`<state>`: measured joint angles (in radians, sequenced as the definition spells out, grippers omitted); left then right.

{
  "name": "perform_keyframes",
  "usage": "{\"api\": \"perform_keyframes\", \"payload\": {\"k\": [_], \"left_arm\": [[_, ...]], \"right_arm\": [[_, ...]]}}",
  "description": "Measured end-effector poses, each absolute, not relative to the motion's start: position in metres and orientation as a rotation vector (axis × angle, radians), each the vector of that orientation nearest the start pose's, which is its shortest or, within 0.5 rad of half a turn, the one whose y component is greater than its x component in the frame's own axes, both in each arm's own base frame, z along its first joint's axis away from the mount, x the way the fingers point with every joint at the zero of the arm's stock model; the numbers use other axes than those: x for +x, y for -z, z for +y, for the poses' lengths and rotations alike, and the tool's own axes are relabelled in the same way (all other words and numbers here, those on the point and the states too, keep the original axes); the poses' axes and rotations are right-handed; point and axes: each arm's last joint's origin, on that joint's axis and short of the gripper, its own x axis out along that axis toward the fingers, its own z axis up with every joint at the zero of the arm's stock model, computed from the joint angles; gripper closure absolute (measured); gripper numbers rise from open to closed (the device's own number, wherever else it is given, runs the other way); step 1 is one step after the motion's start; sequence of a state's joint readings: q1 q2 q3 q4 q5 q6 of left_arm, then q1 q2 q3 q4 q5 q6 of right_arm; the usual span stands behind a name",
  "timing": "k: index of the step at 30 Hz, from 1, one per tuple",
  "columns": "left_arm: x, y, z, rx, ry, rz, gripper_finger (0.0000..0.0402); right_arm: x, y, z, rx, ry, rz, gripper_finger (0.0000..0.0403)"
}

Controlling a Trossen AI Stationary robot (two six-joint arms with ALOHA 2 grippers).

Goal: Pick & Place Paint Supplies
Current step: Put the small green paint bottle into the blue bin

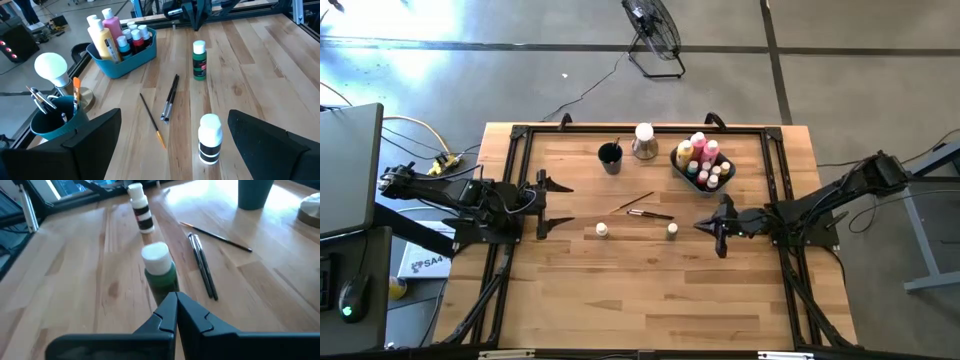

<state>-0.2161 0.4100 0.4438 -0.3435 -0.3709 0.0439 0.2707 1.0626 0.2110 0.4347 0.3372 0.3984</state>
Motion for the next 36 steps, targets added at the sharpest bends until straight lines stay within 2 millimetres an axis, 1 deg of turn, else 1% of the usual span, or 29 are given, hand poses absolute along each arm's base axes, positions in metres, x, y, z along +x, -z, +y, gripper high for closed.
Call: {"api": "perform_keyframes", "payload": {"k": [8,11,16,22,24,26,29,36], "left_arm": [[0.111,-0.248,-0.014,0.133,-0.147,0.3,0.0041],[0.111,-0.248,-0.014,0.133,-0.147,0.3,0.0041],[0.111,-0.248,-0.014,0.133,-0.148,0.3,0.0041],[0.111,-0.248,-0.014,0.133,-0.148,0.3,0.0041],[0.111,-0.248,-0.014,0.133,-0.148,0.3,0.0041],[0.111,-0.248,-0.014,0.133,-0.148,0.3,0.0041],[0.111,-0.248,-0.014,0.133,-0.148,0.3,0.0041],[0.111,-0.248,-0.014,0.133,-0.148,0.3,0.0041]], "right_arm": [[0.178,-0.142,0.04,0.276,0.146,0.41,0.0401],[0.179,-0.14,0.04,0.281,0.148,0.415,0.0401],[0.182,-0.142,0.041,0.293,0.147,0.376,0.0401],[0.185,-0.135,0.041,0.283,0.158,0.401,0.04],[0.187,-0.133,0.042,0.284,0.157,0.399,0.0393],[0.188,-0.133,0.042,0.288,0.155,0.388,0.038],[0.191,-0.133,0.043,0.29,0.149,0.365,0.0346],[0.192,-0.135,0.043,0.247,0.135,0.338,0.024]]}}
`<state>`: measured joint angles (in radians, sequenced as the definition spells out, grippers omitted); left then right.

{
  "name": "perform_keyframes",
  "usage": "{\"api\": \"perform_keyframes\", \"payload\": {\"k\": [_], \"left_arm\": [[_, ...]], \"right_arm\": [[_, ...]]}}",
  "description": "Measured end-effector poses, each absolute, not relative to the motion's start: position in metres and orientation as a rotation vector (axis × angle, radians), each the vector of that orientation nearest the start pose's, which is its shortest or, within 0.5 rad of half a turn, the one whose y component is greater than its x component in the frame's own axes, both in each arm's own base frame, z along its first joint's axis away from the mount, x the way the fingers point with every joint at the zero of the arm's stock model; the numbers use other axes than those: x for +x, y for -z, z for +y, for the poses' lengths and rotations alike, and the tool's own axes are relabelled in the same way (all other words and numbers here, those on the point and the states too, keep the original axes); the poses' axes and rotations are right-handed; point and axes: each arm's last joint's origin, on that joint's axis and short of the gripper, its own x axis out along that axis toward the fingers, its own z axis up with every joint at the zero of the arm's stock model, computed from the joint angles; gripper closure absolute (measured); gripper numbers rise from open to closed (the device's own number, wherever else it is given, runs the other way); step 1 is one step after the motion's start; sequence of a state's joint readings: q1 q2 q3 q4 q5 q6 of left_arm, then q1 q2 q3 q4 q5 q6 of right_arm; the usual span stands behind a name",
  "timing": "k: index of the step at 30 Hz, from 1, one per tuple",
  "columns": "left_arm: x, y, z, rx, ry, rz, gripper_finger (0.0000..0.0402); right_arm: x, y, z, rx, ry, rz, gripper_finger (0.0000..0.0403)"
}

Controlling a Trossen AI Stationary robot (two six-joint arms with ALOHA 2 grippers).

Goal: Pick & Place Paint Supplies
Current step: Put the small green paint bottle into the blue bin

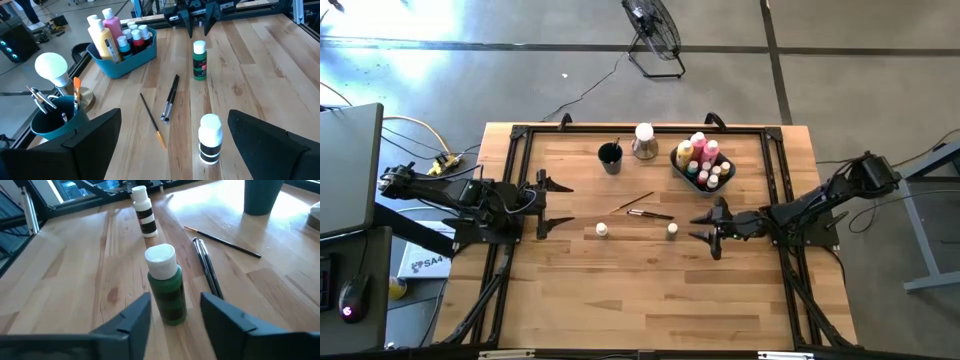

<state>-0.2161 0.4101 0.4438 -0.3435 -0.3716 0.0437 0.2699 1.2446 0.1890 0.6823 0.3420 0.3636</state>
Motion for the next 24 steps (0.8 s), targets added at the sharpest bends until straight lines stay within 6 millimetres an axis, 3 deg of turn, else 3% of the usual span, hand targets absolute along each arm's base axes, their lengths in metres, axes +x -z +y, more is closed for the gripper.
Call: {"api": "perform_keyframes", "payload": {"k": [5,9,24], "left_arm": [[0.111,-0.248,-0.014,0.133,-0.148,0.3,0.0041],[0.111,-0.248,-0.014,0.133,-0.148,0.3,0.0041],[0.111,-0.248,-0.014,0.133,-0.148,0.3,0.0041]], "right_arm": [[0.192,-0.136,0.043,0.245,0.141,0.332,0.018],[0.192,-0.136,0.042,0.242,0.157,0.328,0.0156],[0.204,-0.123,0.044,0.228,0.153,0.304,0.015]]}}
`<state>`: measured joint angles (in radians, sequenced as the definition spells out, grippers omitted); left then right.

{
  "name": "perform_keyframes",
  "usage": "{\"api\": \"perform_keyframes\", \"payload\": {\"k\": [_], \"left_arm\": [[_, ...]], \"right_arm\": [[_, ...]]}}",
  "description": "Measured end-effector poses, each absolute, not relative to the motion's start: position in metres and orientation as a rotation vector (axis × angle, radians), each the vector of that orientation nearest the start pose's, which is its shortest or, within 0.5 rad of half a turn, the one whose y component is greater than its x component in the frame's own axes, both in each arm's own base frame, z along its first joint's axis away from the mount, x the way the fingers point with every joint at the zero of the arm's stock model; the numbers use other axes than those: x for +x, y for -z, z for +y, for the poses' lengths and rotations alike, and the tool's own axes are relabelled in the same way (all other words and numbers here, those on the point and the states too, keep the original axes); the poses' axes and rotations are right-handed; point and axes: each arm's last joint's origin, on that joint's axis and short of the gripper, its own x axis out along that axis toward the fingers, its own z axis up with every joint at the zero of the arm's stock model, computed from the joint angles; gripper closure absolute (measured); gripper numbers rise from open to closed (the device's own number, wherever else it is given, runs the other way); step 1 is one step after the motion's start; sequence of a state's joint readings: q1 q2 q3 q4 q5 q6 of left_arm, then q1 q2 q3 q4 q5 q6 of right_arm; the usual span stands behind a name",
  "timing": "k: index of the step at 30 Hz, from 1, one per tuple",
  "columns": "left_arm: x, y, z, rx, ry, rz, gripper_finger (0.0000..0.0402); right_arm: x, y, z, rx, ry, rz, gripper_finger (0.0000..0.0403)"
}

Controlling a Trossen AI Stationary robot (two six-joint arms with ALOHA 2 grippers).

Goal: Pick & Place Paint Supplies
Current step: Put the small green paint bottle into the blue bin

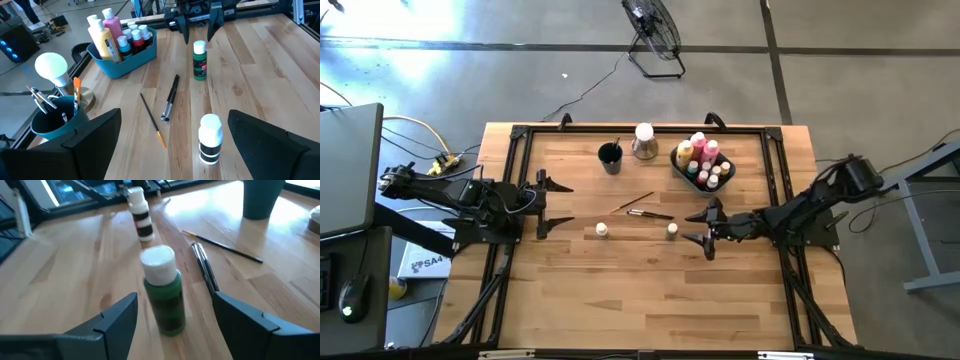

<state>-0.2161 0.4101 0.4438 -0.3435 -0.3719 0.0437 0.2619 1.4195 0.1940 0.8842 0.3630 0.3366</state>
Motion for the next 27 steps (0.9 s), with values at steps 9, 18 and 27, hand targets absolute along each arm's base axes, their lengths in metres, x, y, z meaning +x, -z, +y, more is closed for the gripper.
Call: {"api": "perform_keyframes", "payload": {"k": [9,18,27], "left_arm": [[0.111,-0.248,-0.013,0.137,-0.152,0.301,0.0041],[0.111,-0.248,-0.013,0.138,-0.151,0.305,0.0041],[0.111,-0.248,-0.013,0.138,-0.151,0.305,0.0041]], "right_arm": [[0.23,-0.12,0.05,0.171,0.151,0.322,0.015],[0.242,-0.123,0.053,0.156,0.147,0.312,0.015],[0.247,-0.125,0.046,0.163,0.166,0.317,0.015]]}}
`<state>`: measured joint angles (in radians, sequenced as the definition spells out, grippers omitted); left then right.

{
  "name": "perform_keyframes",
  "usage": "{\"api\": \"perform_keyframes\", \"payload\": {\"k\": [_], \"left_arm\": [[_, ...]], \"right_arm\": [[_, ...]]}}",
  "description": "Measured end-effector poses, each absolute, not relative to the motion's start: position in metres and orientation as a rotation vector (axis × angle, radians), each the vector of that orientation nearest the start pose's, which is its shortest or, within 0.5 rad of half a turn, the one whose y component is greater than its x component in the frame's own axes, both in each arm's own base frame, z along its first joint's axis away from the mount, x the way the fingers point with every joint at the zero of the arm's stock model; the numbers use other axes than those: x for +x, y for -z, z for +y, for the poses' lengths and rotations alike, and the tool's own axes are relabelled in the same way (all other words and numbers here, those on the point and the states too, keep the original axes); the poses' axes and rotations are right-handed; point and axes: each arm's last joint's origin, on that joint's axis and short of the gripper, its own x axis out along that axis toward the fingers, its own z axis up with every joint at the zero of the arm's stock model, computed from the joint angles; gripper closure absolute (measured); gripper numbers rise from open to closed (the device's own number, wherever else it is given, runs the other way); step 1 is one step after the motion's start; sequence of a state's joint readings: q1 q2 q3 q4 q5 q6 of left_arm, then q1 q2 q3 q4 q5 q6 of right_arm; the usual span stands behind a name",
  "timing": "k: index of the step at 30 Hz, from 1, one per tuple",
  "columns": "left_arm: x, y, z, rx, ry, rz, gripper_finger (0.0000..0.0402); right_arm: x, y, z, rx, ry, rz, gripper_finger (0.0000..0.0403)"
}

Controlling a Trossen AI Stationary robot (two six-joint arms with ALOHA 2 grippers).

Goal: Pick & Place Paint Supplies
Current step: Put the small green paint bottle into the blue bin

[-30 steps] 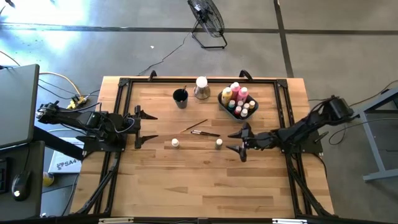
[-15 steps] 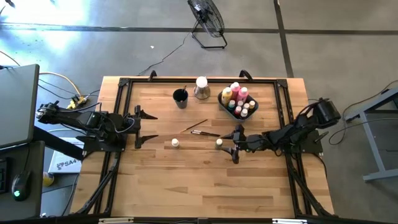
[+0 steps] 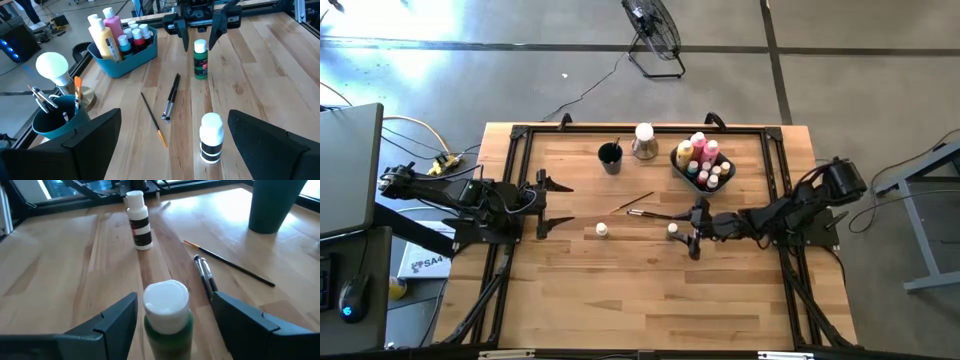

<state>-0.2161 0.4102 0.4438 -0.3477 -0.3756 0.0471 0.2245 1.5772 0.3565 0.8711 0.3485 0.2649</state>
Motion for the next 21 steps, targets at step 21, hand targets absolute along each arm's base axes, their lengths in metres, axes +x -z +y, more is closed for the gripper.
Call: {"api": "perform_keyframes", "payload": {"k": [21], "left_arm": [[0.1104,-0.2477,-0.0134,0.138,-0.151,0.305,0.0041]], "right_arm": [[0.2486,-0.1253,0.0404,0.177,0.153,0.321,0.0248]]}}
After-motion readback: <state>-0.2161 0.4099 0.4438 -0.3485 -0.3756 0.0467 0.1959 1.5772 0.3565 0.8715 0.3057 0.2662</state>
